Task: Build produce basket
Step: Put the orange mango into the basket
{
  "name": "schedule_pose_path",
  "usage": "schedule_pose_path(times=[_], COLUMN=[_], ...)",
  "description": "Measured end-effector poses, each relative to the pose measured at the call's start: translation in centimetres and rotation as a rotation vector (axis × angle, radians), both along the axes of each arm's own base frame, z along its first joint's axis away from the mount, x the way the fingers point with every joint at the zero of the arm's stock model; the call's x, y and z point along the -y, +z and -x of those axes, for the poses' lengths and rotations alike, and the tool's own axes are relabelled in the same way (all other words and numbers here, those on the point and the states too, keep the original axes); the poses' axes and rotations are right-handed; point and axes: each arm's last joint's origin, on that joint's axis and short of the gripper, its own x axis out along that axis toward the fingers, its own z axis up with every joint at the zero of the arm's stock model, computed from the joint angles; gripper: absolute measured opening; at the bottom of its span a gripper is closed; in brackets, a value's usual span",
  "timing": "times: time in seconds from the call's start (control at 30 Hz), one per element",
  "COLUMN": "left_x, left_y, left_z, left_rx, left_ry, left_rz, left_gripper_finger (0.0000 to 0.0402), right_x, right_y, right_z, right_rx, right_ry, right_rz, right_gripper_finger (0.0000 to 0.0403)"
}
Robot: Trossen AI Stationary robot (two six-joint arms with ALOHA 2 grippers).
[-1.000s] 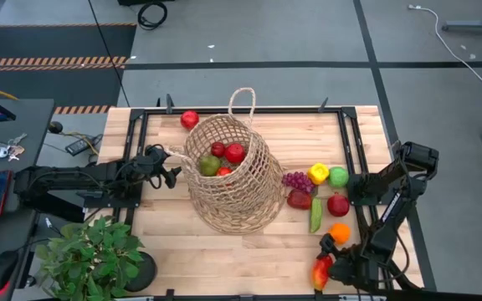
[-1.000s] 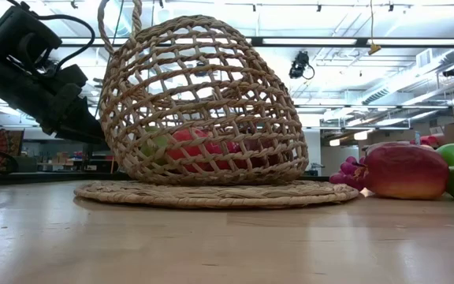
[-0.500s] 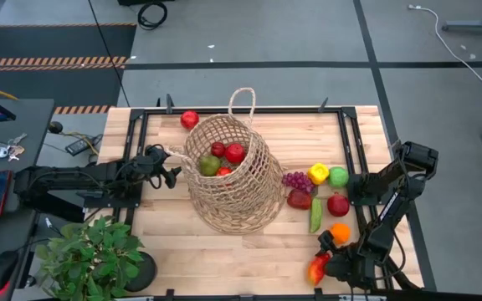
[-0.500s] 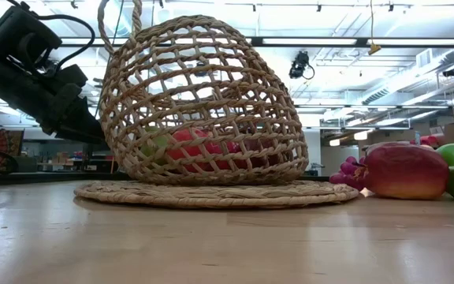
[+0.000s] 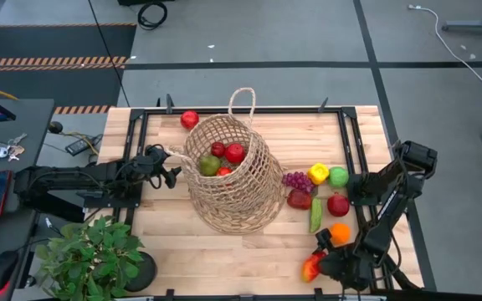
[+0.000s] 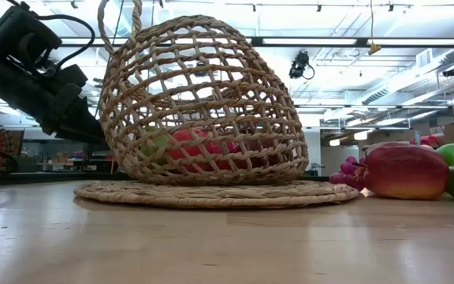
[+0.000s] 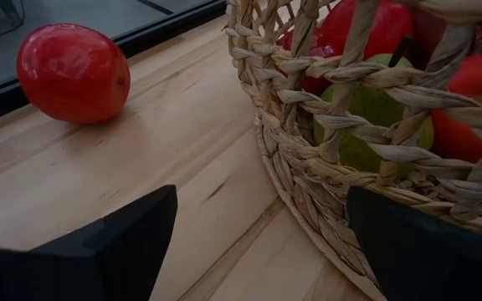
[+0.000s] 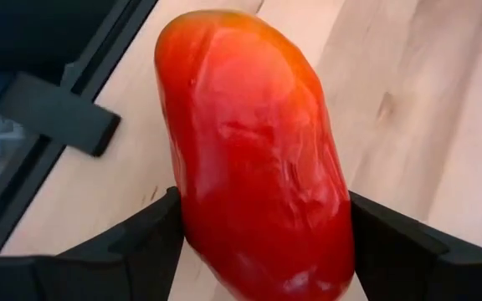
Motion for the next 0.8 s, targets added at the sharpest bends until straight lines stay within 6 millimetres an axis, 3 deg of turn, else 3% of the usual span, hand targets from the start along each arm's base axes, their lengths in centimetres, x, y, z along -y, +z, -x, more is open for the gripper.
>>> schedule_pose_path(times=[0.4,0.8], left_x=[0.0,0.0], left_y=[0.0,0.0], left_z=[0.0,0.0], left_rx=[0.0,0.0], left_ry=[0.0,0.0], left_rz=[0.0,0.0], left_gripper_finger=[0.0357,0.0357], right_x=[-1.4,-1.6], right_y=[6.7,16.4], right_z=[-3.2,-4.6], right_rx=[0.09,0.298], right_ry=[-0.127,-0.219], right_rz=[0.002,0.067], right_gripper_finger=[0.0296,0.0295])
